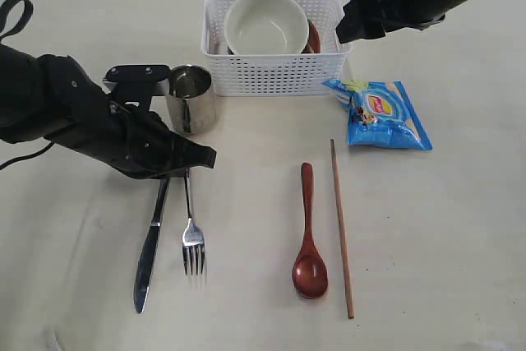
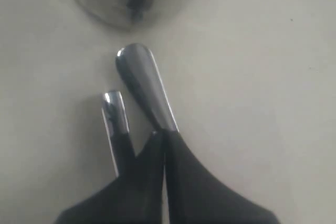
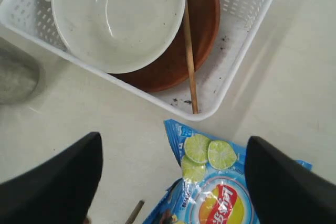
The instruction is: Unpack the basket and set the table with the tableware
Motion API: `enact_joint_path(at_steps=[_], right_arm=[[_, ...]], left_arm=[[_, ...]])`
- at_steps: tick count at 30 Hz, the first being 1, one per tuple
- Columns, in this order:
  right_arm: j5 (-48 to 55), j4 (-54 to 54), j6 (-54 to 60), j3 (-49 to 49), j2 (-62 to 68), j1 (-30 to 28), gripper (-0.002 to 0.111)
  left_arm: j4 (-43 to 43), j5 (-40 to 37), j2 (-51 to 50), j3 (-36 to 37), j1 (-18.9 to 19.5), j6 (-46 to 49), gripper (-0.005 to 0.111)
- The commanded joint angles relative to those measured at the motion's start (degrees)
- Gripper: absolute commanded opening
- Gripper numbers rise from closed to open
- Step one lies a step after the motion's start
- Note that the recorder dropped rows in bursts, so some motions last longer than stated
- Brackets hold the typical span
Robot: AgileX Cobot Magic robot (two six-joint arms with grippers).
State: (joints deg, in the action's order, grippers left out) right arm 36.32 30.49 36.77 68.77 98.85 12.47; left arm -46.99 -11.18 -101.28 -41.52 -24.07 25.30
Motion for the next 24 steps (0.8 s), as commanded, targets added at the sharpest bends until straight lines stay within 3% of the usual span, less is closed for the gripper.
enact_joint_path(at_steps=[1, 24], right_arm=[[0.0, 0.2, 0.0, -0.2, -0.3, -0.3, 0.071], [0.0, 0.2, 0.0, -0.2, -0.3, -0.3, 0.071]], left_arm=[[0.2, 0.4, 0.0, 0.5, 0.2, -0.2, 0.000], [0.0, 4.5, 0.0, 0.5, 0.2, -0.2, 0.000]])
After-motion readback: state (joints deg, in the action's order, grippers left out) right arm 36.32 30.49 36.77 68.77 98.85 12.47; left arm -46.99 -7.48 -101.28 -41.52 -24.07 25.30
